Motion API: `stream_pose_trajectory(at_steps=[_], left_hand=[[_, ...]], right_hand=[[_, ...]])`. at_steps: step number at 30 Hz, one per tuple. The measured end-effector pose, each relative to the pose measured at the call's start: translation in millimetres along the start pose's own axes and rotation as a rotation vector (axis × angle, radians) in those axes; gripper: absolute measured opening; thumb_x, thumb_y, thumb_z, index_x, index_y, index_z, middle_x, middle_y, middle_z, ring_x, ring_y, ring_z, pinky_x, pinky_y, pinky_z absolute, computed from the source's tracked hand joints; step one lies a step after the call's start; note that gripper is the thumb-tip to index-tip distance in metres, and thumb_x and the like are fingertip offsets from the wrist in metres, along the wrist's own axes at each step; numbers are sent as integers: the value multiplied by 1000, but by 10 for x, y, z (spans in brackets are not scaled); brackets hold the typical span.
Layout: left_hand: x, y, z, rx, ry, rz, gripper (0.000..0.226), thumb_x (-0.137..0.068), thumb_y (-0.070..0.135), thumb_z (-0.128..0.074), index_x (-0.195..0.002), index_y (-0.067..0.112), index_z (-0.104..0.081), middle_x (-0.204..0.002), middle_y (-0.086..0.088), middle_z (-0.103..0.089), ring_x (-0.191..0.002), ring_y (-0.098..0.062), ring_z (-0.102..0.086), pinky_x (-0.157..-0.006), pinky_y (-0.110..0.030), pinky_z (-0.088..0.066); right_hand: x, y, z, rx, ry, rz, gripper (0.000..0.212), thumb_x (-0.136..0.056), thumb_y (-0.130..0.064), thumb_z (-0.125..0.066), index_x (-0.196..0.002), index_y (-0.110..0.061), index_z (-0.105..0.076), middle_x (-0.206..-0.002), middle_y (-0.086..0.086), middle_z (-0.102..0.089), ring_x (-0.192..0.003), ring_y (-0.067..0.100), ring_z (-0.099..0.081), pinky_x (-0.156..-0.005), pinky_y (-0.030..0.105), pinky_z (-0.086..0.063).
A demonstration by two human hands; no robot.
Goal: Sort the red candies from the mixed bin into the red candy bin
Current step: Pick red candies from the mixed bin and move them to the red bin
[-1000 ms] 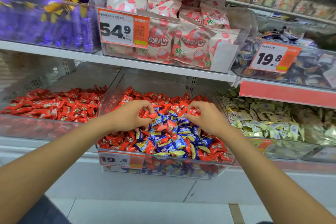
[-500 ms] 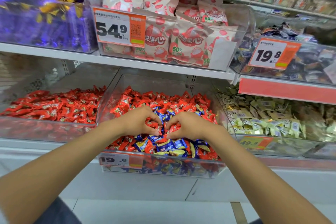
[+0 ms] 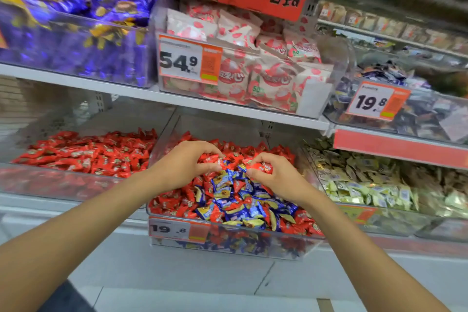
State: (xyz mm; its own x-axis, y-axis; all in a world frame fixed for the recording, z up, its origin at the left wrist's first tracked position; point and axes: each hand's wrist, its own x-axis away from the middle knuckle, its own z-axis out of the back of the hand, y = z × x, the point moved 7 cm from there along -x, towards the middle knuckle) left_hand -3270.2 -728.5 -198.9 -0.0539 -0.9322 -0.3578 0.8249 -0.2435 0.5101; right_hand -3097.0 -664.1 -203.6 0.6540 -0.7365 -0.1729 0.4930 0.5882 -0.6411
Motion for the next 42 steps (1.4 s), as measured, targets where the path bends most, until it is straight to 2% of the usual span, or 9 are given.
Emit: stream_pose_trajectory(at_steps=[3, 6, 15, 18, 23, 29, 35, 38, 42], left_hand=[[123, -88, 335, 20, 141, -21, 29, -81, 30, -71, -107, 18, -68, -108, 8, -66, -103, -8, -60, -93, -23, -42], [306, -411, 742, 4, 278, 50, 26, -81, 24, -72, -105, 16, -69, -103, 9, -62, -98, -8, -57, -86, -16, -37], [1167, -2078, 1665, -197, 476, 539, 29, -83, 23, -71, -108, 10, -68, -107, -15, -65, -104, -33, -58, -86, -36, -40], [1252, -2313, 1659, -171, 386, 564, 33, -83, 26, -71, -113, 12, -67, -116, -11, -63, -113, -29, -56, -88, -30, -37], [1207, -2324, 1368, -70, 120, 563, 51, -79, 48, -70, -126, 30, -60, -150, -10, -36, -139, -21, -34, -112, -37, -30], [693, -1374, 1049, -101, 192, 252, 30, -85, 23, -70, -113, 13, -68, -124, -7, -63, -117, -19, -57, -91, -11, -30], [81, -297, 310, -69, 79, 53, 35, -87, 30, -66, -119, 19, -64, -115, -1, -63, -104, -13, -58, -92, -21, -39], [-90, -338, -161, -418, -169, 188, 68, -89, 54, -52, -145, 22, -33, -149, -12, -34, -138, -32, -29, -113, -43, -25], [-75, -540, -559, -474, -404, 413, 83, -87, 66, -41, -151, 33, 1, -159, -13, 8, -145, -36, 5, -112, -60, -12]], right_hand=[[-86, -247, -142, -64, -4, 29, 12, -92, -27, -62, -101, -21, -64, -104, -11, -64, -96, 9, -60, -77, 13, -42], [-237, -655, -405, -84, -34, 119, 12, -93, -25, -61, -103, -21, -67, -101, -15, -63, -90, -9, -56, -78, 1, -35], [-1431, -1707, -1462, 2, -11, 305, 13, -88, -27, -67, -86, -14, -66, -78, 0, -64, -69, 9, -54, -70, 28, -42], [-1714, -1755, -1797, 43, -132, 268, 27, -87, -31, -68, -107, -12, -66, -91, 1, -64, -64, 1, -56, -63, 20, -42], [-1624, -1514, -1579, 144, -124, 249, 33, -91, -27, -63, -120, -13, -65, -125, 2, -63, -117, 14, -56, -92, 14, -33], [-967, -726, -605, 183, 44, 141, 18, -90, -15, -62, -106, -16, -70, -106, -4, -68, -102, 8, -58, -89, 16, -38], [-381, 102, -29, 153, 138, -23, 16, -88, -9, -63, -97, -20, -71, -101, -1, -67, -95, 10, -60, -83, 18, -40], [-285, 293, 76, 138, 141, -43, 15, -89, -11, -62, -93, -23, -70, -101, -1, -68, -94, 9, -60, -84, 22, -42], [-280, 394, 156, 127, 135, -50, 16, -92, -16, -58, -97, -24, -71, -108, -6, -64, -99, 4, -54, -79, 15, -32]])
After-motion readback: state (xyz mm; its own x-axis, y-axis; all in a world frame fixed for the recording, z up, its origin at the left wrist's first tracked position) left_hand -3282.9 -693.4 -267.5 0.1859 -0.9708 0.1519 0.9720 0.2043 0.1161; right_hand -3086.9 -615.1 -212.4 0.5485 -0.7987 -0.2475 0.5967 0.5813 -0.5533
